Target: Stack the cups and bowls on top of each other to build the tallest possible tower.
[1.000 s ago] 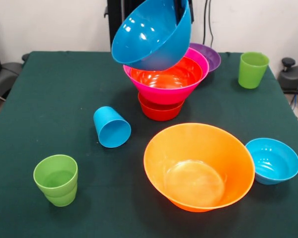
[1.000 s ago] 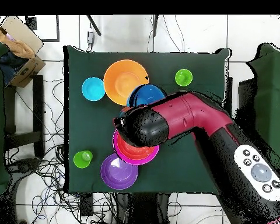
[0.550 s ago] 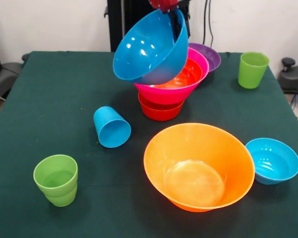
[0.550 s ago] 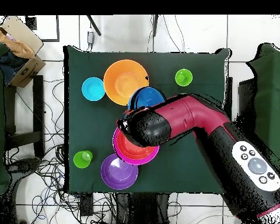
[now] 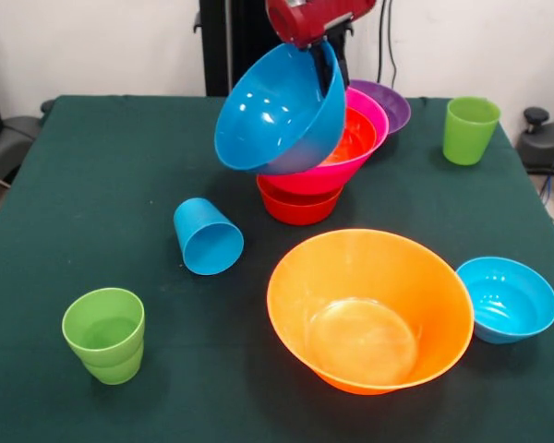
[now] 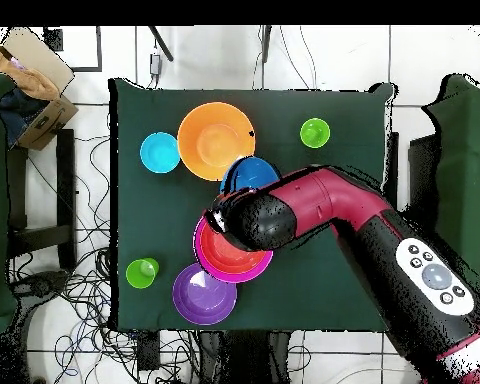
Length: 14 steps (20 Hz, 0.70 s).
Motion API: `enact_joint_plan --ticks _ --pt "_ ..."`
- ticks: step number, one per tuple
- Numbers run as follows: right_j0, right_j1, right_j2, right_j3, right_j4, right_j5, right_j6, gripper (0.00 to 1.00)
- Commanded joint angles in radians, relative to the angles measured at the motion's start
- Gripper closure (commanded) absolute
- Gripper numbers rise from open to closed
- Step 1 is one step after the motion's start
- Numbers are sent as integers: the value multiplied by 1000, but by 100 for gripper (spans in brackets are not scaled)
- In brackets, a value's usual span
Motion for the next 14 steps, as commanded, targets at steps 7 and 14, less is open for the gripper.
enact_joint_plan --ticks 7,14 --pt "125 7 -72 -105 -34 237 -226 100" --pt "217 21 -120 -234 -39 368 -211 100"
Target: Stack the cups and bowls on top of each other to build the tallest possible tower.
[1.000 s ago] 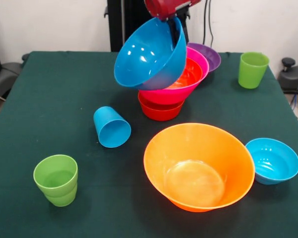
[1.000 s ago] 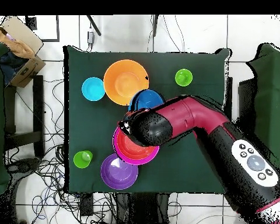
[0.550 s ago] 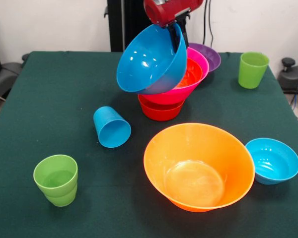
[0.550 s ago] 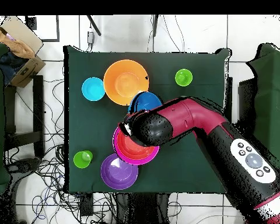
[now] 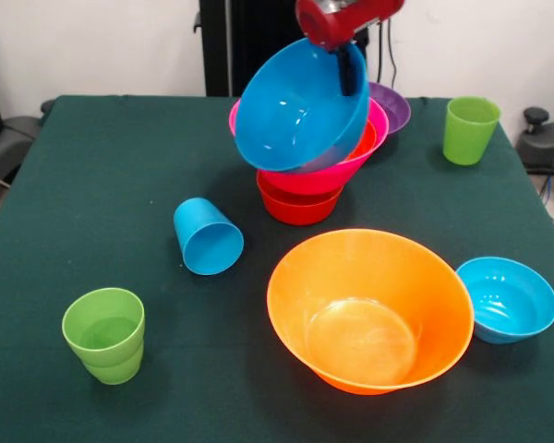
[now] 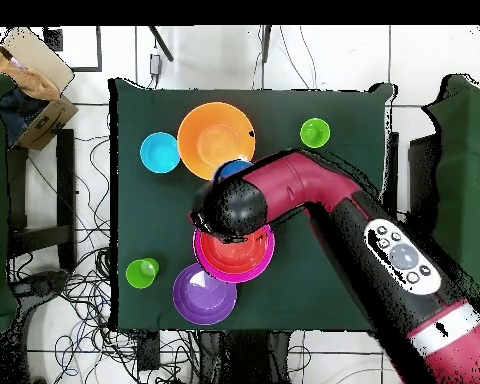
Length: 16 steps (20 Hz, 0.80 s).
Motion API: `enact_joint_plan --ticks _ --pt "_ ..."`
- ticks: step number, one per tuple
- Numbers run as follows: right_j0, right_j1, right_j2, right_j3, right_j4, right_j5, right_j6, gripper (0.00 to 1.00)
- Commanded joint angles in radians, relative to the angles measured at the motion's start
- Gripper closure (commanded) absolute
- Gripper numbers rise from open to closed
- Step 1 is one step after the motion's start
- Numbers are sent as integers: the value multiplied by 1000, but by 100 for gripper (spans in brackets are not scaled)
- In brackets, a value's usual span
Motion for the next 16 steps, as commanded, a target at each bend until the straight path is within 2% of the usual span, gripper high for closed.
enact_joint_plan --ticks 1,7,16 --pt "110 20 -85 -165 -46 203 -207 100" --pt "173 68 -125 -283 -84 282 -213 100" --pt "186 125 -137 -395 -108 329 -331 100"
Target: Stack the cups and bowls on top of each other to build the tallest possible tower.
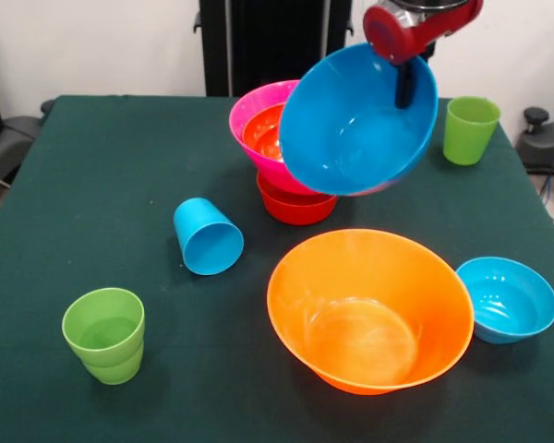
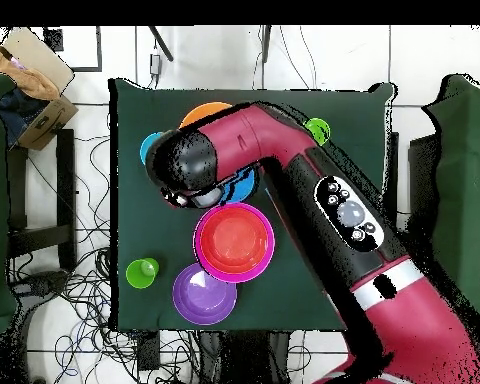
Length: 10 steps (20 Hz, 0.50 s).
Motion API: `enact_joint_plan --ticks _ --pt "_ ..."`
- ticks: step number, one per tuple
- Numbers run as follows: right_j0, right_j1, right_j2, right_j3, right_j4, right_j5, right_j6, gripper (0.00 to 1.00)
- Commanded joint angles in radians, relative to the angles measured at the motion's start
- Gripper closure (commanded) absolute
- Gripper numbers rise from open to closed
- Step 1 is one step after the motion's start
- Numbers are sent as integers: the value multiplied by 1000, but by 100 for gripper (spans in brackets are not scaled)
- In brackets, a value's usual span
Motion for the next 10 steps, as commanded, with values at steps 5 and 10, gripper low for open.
enact_joint_plan --ticks 5,10 --pt "6 108 -104 -233 -108 201 -407 100" --pt "-104 95 -45 -175 -39 175 -490 100"
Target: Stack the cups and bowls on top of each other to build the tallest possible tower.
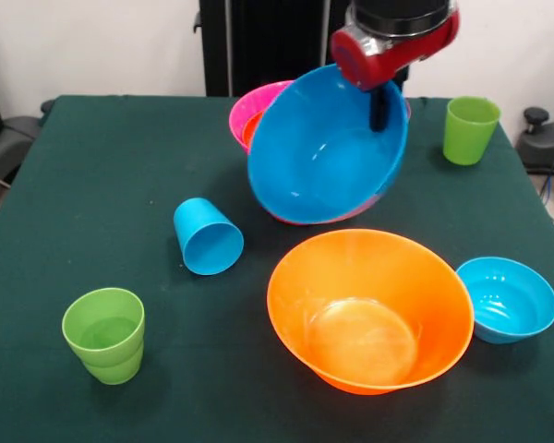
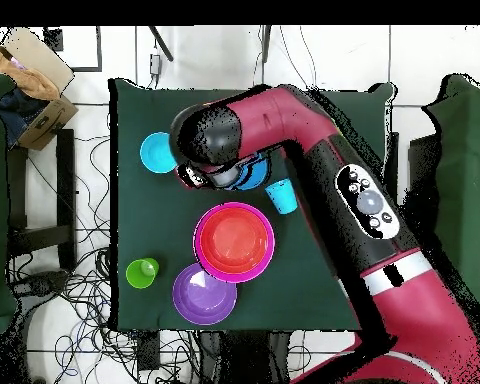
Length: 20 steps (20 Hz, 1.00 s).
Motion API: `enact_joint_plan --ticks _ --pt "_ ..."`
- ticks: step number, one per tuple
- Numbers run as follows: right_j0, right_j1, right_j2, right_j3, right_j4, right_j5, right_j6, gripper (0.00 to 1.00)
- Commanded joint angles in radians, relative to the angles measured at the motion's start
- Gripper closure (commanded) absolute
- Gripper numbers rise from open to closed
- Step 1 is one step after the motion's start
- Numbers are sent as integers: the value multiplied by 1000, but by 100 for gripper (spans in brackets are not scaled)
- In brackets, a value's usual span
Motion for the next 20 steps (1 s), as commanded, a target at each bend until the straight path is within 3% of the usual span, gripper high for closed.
enact_joint_plan --ticks 1,11,17,20 --pt "-114 17 -14 -31 -19 106 -474 100" --pt "-246 -56 69 135 8 54 -543 100" --pt "-273 -92 99 168 33 52 -537 100" --pt "-311 -149 129 252 52 -10 -472 100"
